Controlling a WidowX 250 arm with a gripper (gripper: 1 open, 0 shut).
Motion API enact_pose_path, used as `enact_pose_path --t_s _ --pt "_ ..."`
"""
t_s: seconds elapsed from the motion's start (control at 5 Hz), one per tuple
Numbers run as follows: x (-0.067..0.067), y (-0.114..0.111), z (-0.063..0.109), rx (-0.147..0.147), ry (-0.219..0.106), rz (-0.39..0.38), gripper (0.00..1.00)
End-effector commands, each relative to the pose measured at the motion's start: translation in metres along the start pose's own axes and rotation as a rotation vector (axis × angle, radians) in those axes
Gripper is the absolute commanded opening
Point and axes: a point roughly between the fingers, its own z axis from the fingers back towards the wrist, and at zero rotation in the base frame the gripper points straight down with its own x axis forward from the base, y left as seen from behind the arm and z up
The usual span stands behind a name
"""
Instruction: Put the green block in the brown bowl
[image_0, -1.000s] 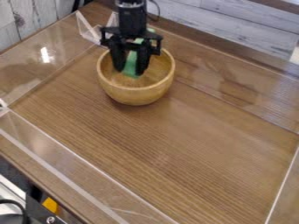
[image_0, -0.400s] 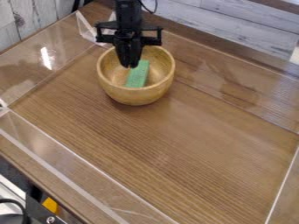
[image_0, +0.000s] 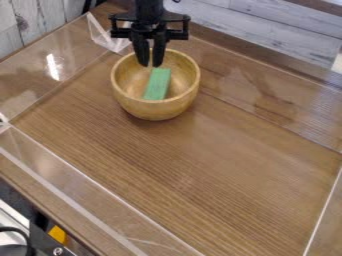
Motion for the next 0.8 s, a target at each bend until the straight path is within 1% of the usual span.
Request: enact_pose_path --t_s 0.0,0.2,0.4,0.6 --pt "0.01 0.007 0.014 0.003 -0.053 0.045 0.0" --pt "0.015 0.014 0.009 0.013 -0.053 0.079 0.0" --pt "0.024 0.018 0.004 0.017 -0.054 0.059 1.0" --pt "0.028 0.016 0.003 0.02 -0.055 0.032 1.0"
